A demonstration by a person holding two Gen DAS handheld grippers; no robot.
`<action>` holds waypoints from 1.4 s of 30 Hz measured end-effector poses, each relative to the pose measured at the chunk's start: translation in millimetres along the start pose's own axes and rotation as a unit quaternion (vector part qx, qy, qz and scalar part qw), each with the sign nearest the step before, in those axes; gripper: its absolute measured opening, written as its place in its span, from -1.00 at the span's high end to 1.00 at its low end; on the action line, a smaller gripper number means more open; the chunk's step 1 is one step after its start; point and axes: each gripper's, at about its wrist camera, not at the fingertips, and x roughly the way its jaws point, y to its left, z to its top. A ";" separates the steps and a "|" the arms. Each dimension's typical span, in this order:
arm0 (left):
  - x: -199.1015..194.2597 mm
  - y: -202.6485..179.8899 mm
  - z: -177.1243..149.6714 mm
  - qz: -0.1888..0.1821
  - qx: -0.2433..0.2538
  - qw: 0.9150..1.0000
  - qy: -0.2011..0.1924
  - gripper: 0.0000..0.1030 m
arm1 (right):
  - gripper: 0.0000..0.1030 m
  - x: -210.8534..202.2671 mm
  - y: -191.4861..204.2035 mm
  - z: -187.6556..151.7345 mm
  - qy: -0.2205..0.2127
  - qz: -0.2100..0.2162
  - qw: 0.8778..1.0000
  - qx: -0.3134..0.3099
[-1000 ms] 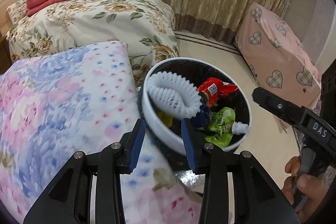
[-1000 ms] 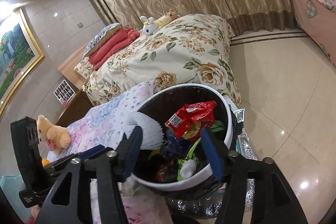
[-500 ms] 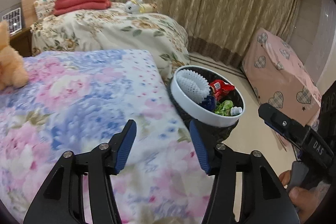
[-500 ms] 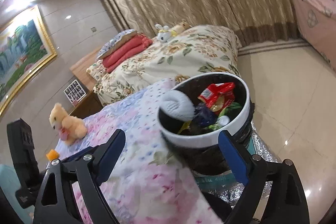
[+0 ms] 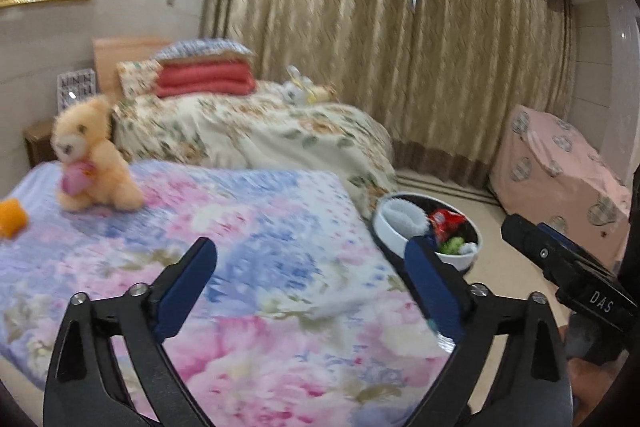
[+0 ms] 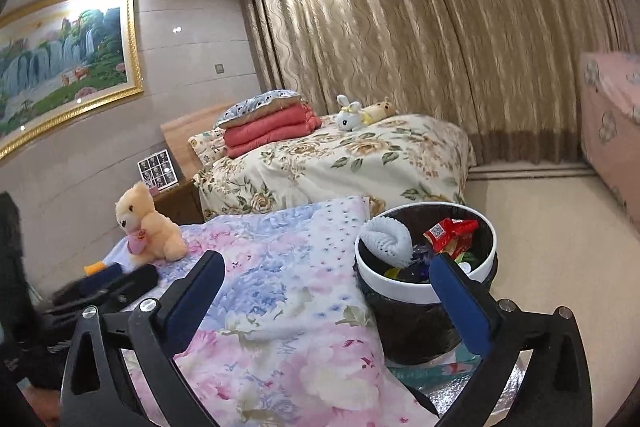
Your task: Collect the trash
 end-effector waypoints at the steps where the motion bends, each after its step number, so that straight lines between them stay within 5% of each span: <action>1: -2.7 2.7 -4.1 0.011 0.005 1.000 -0.007 -0.93 | -1.00 0.6 2.1 -3.0 0.000 -0.002 1.000 -0.003; 19: -1.3 20.4 -36.4 0.101 0.020 0.994 -0.021 -0.94 | -1.00 14.4 16.6 -40.2 -0.003 -0.020 1.000 -0.019; 42: -1.9 21.3 -39.0 0.114 0.019 0.993 -0.020 -0.96 | -1.00 16.1 18.7 -44.3 0.000 -0.021 0.999 -0.028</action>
